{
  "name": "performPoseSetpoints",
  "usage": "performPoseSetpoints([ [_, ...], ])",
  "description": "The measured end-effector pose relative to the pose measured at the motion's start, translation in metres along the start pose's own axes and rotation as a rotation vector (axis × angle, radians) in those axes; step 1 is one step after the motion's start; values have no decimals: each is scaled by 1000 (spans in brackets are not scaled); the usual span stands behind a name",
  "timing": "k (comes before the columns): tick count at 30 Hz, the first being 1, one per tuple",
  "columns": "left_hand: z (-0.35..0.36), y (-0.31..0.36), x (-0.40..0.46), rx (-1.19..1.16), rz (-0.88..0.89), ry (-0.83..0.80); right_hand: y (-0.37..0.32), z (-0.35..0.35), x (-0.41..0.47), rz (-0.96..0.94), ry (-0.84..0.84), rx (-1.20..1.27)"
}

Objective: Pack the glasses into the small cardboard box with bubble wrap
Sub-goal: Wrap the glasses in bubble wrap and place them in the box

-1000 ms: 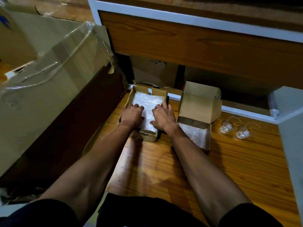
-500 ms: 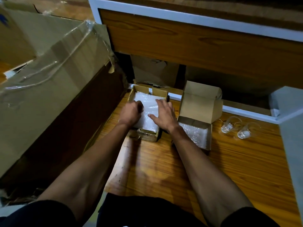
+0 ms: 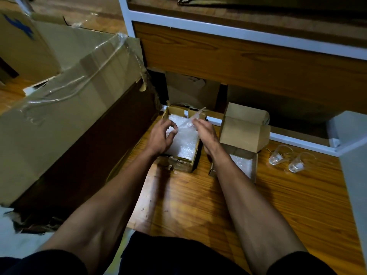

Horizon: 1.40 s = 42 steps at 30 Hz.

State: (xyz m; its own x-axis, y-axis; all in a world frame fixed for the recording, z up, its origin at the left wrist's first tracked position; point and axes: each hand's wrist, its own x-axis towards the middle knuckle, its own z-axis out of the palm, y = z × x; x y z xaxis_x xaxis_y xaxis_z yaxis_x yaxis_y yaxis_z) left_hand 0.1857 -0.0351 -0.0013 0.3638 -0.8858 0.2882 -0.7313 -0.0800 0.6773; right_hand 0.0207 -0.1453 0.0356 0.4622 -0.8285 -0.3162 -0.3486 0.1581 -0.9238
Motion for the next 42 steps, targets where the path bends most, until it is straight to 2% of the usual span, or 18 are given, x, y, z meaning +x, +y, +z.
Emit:
performPoseSetpoints([
  [5,-2,18,0,-117,-153,-12,-6,-8,-5,-91,18,2],
  [11,-4,41,9,-326,-432,46,-13,-32,-25,-119,-22,316],
  [14,2,47,8,-379,-470,38,-10,-52,-34,-104,-56,407],
  [16,8,51,10,-499,-503,18,-5,-65,-39,-96,-40,409],
  [19,19,63,12,-805,-573,-137,4,-84,-48,-107,-36,403],
  [23,30,93,14,-877,-500,-269,15,-107,-57,-129,-68,429],
  [25,33,105,17,-937,-485,-261,21,-117,-59,-111,-77,465],
  [30,41,116,23,-889,-434,-240,35,-146,-64,-31,-62,436],
  [35,48,120,23,-904,-416,-274,34,-158,-73,-72,-21,389],
  [42,56,125,21,-869,-368,-232,37,-166,-75,-148,15,374],
])
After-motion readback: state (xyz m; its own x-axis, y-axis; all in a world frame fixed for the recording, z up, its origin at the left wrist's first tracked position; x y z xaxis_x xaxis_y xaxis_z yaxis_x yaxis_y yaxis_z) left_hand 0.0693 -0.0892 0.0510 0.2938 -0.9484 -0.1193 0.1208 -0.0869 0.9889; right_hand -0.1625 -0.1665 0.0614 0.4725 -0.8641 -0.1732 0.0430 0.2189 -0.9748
